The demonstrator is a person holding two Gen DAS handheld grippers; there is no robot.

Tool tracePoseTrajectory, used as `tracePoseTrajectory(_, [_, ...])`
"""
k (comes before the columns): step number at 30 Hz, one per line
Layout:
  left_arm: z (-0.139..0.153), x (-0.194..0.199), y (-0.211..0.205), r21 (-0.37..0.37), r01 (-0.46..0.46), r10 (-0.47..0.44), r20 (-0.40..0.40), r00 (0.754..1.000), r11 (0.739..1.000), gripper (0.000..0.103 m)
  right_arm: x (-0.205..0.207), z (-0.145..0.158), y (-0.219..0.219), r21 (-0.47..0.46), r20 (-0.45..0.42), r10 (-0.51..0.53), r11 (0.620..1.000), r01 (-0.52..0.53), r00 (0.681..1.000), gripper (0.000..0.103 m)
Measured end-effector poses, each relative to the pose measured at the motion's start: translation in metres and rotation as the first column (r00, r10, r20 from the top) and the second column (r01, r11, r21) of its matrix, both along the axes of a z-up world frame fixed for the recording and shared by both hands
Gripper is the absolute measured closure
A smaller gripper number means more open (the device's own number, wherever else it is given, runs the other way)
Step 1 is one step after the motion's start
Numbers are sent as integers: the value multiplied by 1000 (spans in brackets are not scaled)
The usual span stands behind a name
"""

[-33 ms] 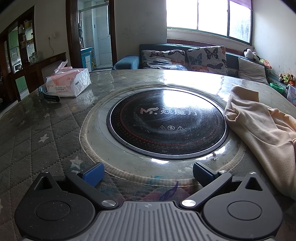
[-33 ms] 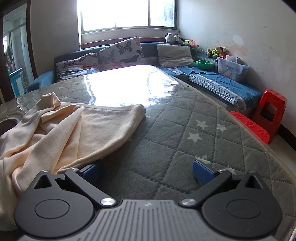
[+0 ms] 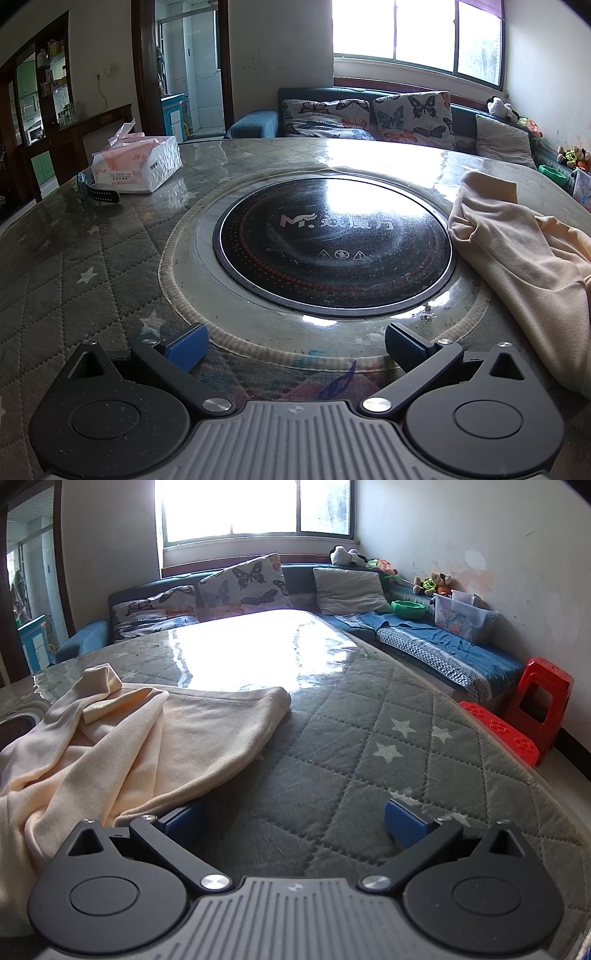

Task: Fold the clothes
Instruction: 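Move both grippers toward the crumpled cream sweatshirt on the table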

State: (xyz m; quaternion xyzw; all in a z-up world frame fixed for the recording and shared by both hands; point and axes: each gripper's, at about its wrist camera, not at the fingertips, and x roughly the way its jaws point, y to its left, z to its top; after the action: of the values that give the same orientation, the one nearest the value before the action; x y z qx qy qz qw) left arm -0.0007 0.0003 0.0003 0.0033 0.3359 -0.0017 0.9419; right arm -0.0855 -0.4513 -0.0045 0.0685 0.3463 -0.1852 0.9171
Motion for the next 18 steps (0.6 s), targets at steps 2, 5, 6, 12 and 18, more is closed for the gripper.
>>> tracePoseTrajectory(2, [0, -1, 0, 2, -4, 4, 0, 1000, 1000, 0, -1, 0, 0, 5, 15, -3, 1000, 3, 1000, 0])
tracePoseTrajectory(5, [1, -3, 1, -2, -21, 21, -6, 1000, 1000, 0, -3, 0, 0, 6, 18, 1, 1000, -1, 1000, 0])
tracePoseTrajectory(6, [1, -5, 0, 1, -26, 26, -8, 1000, 1000, 0, -6, 1, 1, 3, 21, 4, 1000, -4, 1000, 0])
tracePoseTrajectory(12, [6, -14, -10, 17, -48, 49, -27, 998, 999, 0, -28, 8, 4, -13, 59, 54, 998, -53, 997, 0])
tracePoseTrajectory(18, [13, -28, -20, 12, -33, 33, -9, 999, 999, 0, -40, 19, 12, -10, 89, 92, 996, -91, 992, 0])
